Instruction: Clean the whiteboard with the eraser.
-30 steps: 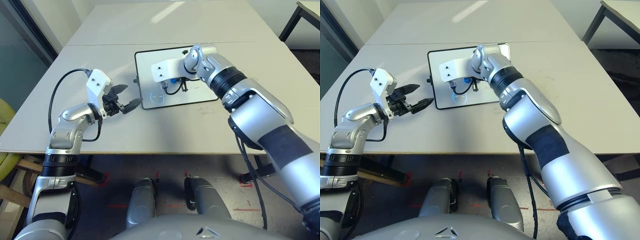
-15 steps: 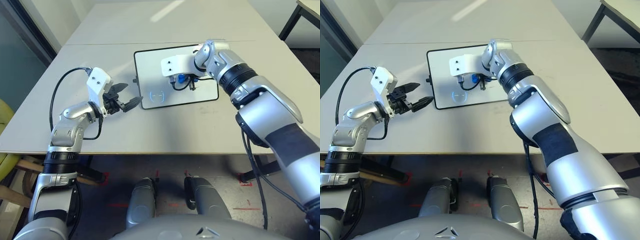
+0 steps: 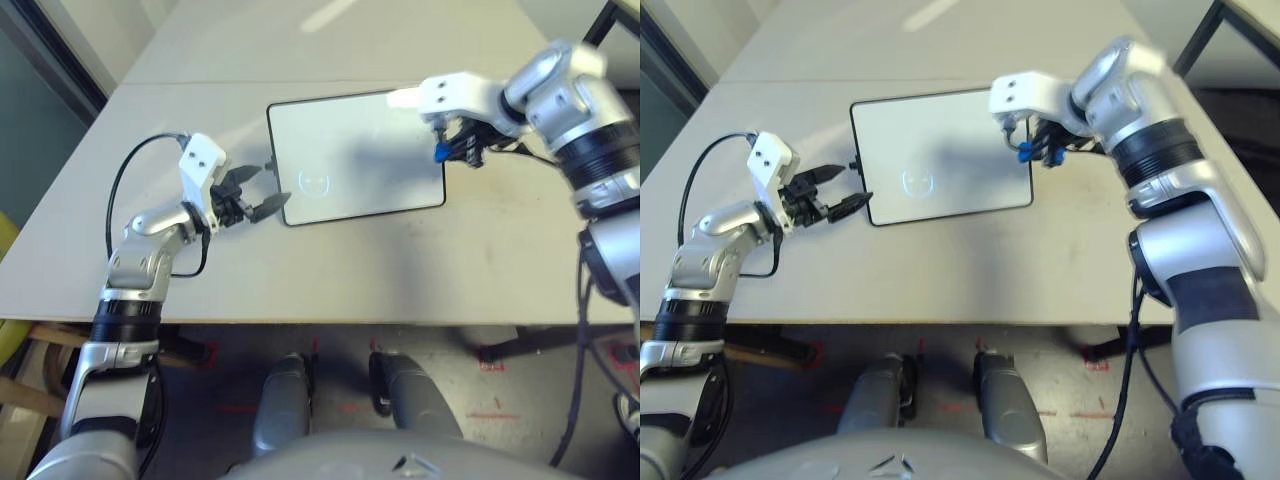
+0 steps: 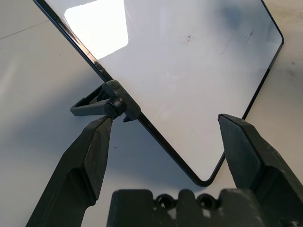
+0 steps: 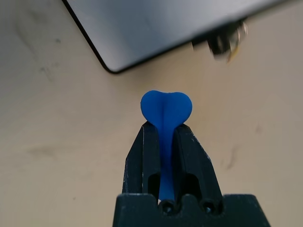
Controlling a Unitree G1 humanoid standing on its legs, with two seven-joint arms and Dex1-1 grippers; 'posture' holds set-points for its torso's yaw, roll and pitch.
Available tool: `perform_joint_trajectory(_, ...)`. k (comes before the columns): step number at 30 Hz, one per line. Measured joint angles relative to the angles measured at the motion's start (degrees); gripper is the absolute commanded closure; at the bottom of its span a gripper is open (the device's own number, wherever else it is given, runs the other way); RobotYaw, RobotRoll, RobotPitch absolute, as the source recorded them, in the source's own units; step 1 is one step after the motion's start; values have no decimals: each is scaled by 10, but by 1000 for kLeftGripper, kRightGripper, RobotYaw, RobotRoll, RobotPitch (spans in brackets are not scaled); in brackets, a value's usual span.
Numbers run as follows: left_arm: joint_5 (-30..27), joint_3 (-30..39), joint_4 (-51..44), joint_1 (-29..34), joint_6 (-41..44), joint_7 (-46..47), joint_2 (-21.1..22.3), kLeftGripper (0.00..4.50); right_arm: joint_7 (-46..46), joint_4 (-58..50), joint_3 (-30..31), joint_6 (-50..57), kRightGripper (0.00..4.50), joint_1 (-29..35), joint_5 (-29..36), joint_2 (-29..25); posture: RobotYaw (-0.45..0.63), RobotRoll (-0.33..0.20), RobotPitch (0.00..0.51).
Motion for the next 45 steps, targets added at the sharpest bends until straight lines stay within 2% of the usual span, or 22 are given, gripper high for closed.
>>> perform_joint_trajectory(6, 1, 0, 7, -3, -5, -6, 1, 0, -58, 148, -23, 97, 4376, -8, 14, 11, -78, 0, 117)
perform_joint_trajectory(10, 5, -1, 13, -14, -7, -9, 1, 0, -155, 253, -90, 148, 4376, -42, 56, 48, -78, 0, 115)
perform_joint_trajectory(14, 6, -1, 21, -17, -8, -13, 1, 0, -251, 300, -151, 166, 4376, -63, 99, 70, -70, 0, 117)
perform_joint_trajectory(25, 7, -1, 22, -16, -9, -17, 12, 0, -385, 338, -214, 189, 4376, -63, 148, 97, -54, 0, 123)
perform_joint_trajectory(36, 7, -1, 22, -15, -8, -17, 18, 0, -435, 344, -232, 194, 4376, -33, 164, 122, -51, 0, 120)
perform_joint_trajectory(45, 7, -1, 21, -15, -4, -17, 25, 0, -463, 346, -250, 179, 1146, -24, 181, 129, -50, 0, 119)
